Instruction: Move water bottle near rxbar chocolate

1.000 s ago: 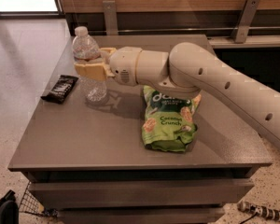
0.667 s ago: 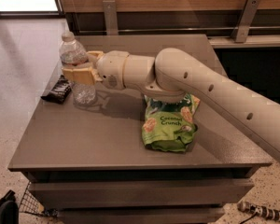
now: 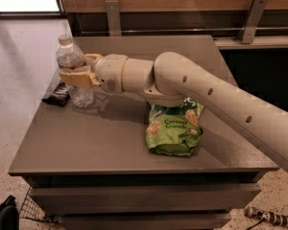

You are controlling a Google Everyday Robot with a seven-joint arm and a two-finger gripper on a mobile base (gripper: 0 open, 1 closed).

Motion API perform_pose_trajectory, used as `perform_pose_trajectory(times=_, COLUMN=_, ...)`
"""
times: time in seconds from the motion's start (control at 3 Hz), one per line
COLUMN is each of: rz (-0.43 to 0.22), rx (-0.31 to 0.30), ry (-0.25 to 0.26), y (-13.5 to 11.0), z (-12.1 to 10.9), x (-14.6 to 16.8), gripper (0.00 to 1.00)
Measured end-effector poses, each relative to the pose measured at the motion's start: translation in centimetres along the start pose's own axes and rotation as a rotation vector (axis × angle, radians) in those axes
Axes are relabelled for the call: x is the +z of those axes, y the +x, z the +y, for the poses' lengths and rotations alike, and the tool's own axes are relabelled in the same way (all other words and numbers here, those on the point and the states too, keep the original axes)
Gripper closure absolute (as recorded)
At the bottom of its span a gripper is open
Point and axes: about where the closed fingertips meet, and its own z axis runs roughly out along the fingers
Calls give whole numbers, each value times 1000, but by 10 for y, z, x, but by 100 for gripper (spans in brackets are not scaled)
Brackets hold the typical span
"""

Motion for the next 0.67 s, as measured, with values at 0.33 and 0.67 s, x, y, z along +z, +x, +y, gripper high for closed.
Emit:
perform_pose_trajectory(times=0.33, rz=0, rx=-1, ry=-3, y=0, z=1, x=1, gripper=53)
perform_pose_trajectory(times=0.67, rz=-1, rx=-1, ry=-7, y=-1, z=3, x=3, gripper=30)
